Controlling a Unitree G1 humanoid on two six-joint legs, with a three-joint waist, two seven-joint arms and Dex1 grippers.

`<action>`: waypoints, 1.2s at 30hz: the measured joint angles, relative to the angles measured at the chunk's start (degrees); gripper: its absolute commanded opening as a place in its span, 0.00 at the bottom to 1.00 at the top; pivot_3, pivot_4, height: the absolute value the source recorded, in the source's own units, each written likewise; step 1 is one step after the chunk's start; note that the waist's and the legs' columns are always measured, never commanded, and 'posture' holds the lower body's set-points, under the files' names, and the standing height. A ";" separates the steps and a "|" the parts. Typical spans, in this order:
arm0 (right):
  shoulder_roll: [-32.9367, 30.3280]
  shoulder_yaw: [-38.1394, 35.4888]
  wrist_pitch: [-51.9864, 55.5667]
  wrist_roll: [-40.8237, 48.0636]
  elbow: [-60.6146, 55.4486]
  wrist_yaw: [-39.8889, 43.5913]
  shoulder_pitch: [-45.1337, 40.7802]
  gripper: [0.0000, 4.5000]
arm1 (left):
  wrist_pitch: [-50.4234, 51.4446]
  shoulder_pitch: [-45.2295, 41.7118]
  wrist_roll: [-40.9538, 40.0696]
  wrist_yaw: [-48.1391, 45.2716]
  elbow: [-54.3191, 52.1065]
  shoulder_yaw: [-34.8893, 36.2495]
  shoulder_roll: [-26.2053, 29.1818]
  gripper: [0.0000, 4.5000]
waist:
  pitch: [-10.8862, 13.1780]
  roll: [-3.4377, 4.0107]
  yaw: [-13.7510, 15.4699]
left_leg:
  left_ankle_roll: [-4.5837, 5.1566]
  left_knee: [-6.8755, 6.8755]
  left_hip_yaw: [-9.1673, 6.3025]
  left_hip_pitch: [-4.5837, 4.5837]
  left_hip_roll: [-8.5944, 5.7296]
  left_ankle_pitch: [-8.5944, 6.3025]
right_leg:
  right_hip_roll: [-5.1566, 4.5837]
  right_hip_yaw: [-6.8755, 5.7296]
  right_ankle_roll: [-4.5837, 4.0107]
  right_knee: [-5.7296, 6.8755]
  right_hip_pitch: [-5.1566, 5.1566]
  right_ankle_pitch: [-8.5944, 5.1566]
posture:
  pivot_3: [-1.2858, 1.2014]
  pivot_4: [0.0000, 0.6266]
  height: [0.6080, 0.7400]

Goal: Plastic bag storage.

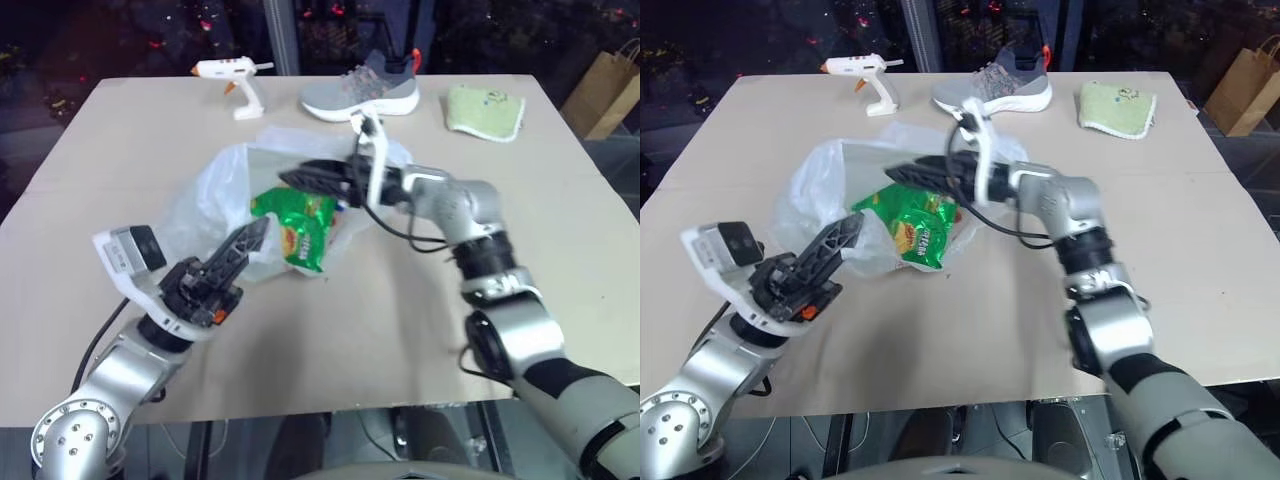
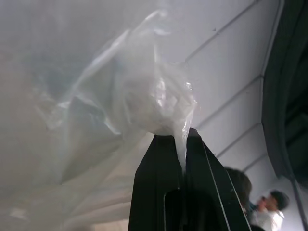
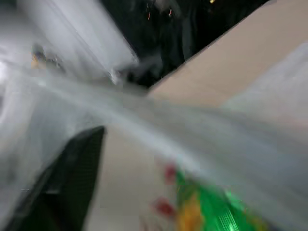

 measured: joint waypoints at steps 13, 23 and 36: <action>-17.43 -2.30 -11.38 -0.97 -14.81 12.94 7.93 0.99 | -0.49 -1.72 0.27 0.02 4.08 1.74 0.38 0.00 | 0.01 0.02 -0.51 | 0.01 0.02 0.08 0.09 0.07 0.00 | 0.08 0.10 0.01 0.09 0.02 0.00 | 0.52 0.24 1.00; -15.52 -0.53 -19.91 -9.36 -3.00 8.21 9.85 0.99 | -0.04 -0.99 1.40 -1.08 4.21 1.83 0.40 0.00 | 0.00 0.01 -0.50 | 0.00 0.02 0.09 0.08 0.06 0.00 | 0.05 0.11 0.00 0.06 0.03 0.00 | 0.52 0.24 1.00; -14.13 -5.97 -5.63 4.62 -10.98 10.83 8.56 0.01 | 0.62 -1.53 5.66 -2.92 4.71 1.37 0.31 0.00 | 0.01 0.01 -0.14 | 0.01 0.02 0.00 0.06 0.04 0.00 | 0.04 0.02 0.00 0.03 0.06 0.00 | 0.52 0.24 1.00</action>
